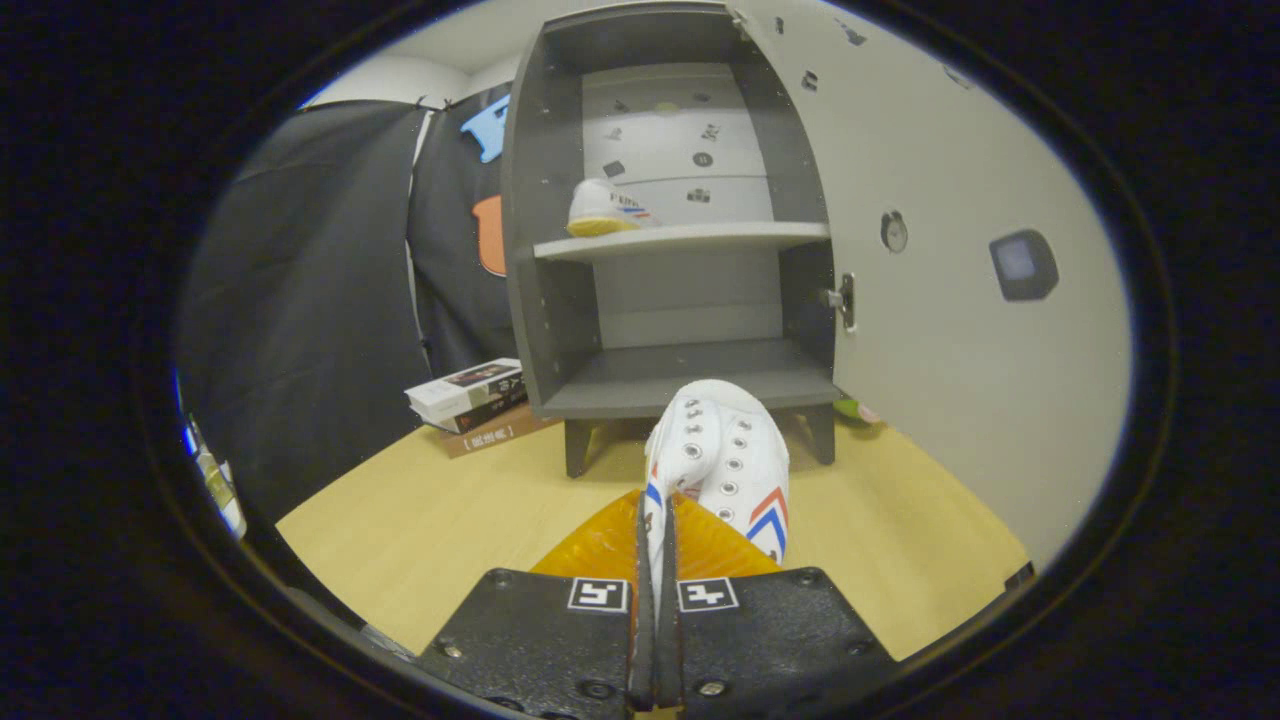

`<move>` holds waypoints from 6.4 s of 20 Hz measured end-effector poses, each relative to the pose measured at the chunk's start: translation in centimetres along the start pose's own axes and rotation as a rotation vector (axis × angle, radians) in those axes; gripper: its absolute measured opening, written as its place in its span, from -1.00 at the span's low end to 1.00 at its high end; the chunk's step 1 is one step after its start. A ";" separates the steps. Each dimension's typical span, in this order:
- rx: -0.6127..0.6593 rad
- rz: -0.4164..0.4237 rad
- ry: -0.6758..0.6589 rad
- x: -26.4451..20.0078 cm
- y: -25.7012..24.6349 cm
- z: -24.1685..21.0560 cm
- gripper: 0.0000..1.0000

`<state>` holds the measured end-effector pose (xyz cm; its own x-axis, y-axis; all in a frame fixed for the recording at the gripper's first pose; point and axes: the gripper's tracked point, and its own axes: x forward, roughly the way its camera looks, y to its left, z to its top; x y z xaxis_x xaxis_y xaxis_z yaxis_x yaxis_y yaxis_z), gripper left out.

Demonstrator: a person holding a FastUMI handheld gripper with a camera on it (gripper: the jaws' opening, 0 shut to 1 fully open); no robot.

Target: Open the shoe cabinet door, grab the shoes and put them into the shoe cabinet, then close the shoe cabinet door.

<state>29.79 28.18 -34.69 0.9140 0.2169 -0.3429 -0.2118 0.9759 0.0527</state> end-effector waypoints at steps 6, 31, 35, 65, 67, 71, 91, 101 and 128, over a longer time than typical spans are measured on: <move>-0.106 0.022 -0.098 -3.4 1.4 10.0 -0.90; -0.262 -0.115 -0.037 15.6 -3.0 32.4 -0.90; -0.300 -0.146 -0.001 19.8 -4.8 31.5 -0.89; -0.100 -0.110 -0.263 9.1 -1.1 31.8 1.00; -0.084 -0.112 -0.283 5.6 -0.2 32.2 1.00; -0.096 -0.108 -0.266 -1.0 1.2 31.6 1.00; -0.139 0.031 -0.254 -29.8 -7.7 24.1 1.00; -0.155 -0.157 -0.246 -30.9 -23.2 25.7 1.00; -0.095 0.089 -0.184 -19.2 -24.8 31.5 0.95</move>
<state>28.39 0.53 0.18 0.9361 0.3118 -0.1630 -0.3185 0.9478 -0.0161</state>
